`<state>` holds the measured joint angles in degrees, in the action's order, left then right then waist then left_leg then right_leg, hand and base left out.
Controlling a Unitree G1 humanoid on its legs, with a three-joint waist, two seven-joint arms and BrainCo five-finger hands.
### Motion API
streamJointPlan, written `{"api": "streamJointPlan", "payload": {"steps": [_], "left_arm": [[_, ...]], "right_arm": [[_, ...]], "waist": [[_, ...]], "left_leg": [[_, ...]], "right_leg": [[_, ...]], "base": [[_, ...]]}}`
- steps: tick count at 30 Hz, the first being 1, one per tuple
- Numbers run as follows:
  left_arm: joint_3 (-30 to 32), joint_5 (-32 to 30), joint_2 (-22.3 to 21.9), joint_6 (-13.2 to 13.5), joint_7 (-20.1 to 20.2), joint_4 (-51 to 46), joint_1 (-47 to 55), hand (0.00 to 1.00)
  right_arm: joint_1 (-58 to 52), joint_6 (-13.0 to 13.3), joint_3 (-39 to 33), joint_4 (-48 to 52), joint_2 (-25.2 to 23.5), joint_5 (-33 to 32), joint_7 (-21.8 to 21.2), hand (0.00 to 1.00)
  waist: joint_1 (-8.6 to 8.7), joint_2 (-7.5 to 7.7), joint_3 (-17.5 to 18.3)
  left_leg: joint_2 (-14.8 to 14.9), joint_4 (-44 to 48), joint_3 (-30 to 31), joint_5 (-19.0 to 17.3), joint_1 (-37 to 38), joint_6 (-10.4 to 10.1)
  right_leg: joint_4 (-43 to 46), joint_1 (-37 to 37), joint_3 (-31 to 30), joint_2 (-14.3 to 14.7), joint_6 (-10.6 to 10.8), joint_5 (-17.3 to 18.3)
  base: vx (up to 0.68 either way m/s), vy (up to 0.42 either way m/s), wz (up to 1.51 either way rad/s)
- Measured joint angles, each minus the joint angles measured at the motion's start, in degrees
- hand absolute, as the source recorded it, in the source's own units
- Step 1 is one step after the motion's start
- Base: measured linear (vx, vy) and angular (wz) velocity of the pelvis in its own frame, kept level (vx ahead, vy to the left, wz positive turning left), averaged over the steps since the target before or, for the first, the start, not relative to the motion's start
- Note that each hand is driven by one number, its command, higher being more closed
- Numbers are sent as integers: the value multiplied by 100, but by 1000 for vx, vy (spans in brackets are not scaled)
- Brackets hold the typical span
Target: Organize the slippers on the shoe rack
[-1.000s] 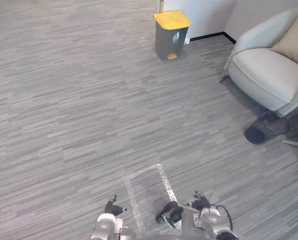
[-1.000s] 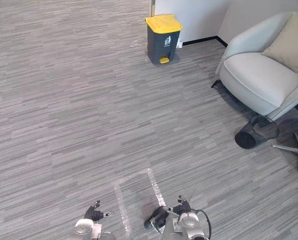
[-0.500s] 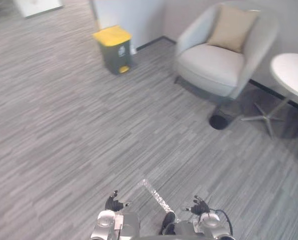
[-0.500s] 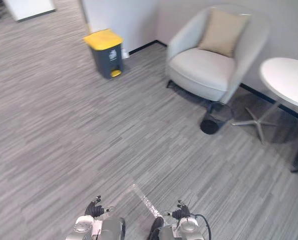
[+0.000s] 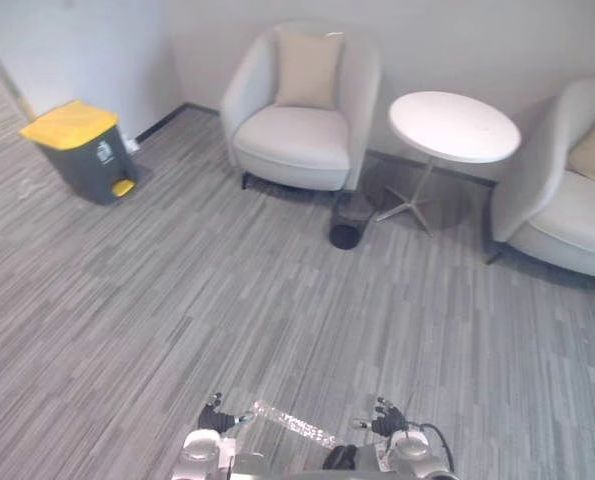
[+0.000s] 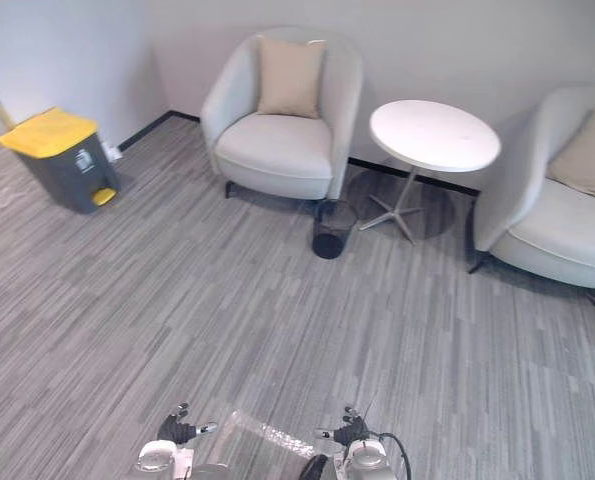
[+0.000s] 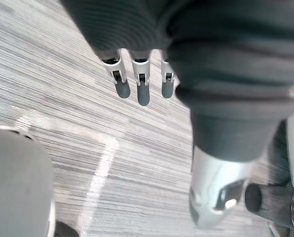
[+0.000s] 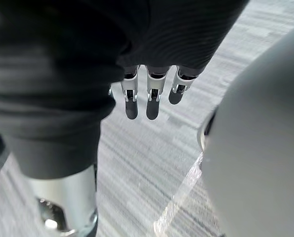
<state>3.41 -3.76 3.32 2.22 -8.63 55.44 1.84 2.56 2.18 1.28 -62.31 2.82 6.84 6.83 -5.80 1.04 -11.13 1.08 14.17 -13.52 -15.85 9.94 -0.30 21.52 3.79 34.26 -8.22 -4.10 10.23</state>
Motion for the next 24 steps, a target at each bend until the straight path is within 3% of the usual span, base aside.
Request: {"api": "streamJointPlan", "payload": {"steps": [1,2,3,4,5,6,9,13,15,24], "left_arm": [[-21,0,-68,-7,4,17,28,0],[-18,8,-98,-5,5,8,52,0],[-46,29,-87,3,0,-84,84,0],[-40,59,-58,-1,-2,-95,88,0],[-35,67,-54,-9,-13,-87,41,0],[-57,67,-77,-16,-12,-59,47,0],[-125,78,-73,-14,-12,-81,38,0],[-227,130,-146,-8,-13,-80,45,0],[-228,146,-144,-7,-11,-69,44,0],[-214,166,-124,12,-8,-1,54,0]], "right_arm": [[54,-7,-7,27,73,3,2,0],[51,-4,-8,43,104,4,4,0],[-29,-13,-6,30,129,4,8,0],[-49,-16,-7,17,117,2,9,0],[-46,-30,-8,18,145,-1,11,0],[-80,-28,-37,23,144,-9,23,0],[-236,7,-343,49,131,-76,63,0],[-298,6,-588,54,214,-177,120,0],[-298,12,-672,72,212,-228,119,0],[-363,1,-967,46,141,-225,117,0]], "waist": [[-34,-154,46],[-33,-155,50],[-24,-71,89],[-22,-68,87],[-56,-99,68],[-59,-189,105],[-9,-162,81],[-11,-320,65],[3,-374,94],[33,-306,92]], "left_leg": [[252,-81,-156,14,-123,-31],[260,-100,-227,11,-151,-34],[197,-146,-429,-37,-147,-112],[173,-137,-463,-58,-119,-148],[268,-83,-466,-38,-133,-237],[401,119,-411,51,-324,-169],[426,251,-18,51,-516,-169],[580,362,199,210,-765,-332],[528,324,279,213,-788,-330],[174,-610,337,560,-321,-136]], "right_leg": [[-263,-16,69,196,18,102],[38,41,199,78,-84,286],[547,-4,266,-290,90,577],[384,-5,187,-293,215,665],[55,-39,2,1,97,418],[-590,-251,-23,298,40,124],[-1016,-547,-29,381,2,-55],[-1047,-692,-78,456,61,-71],[-1166,-688,-124,463,143,-146],[-2428,-1219,-171,609,304,-952]], "base": [[-5,-108,-102],[14,-106,-65],[22,-54,-34],[98,-59,-49],[46,-108,-53],[35,-175,-52],[-44,-113,-15],[-61,60,-7],[8,128,1],[15,70,0]]}}
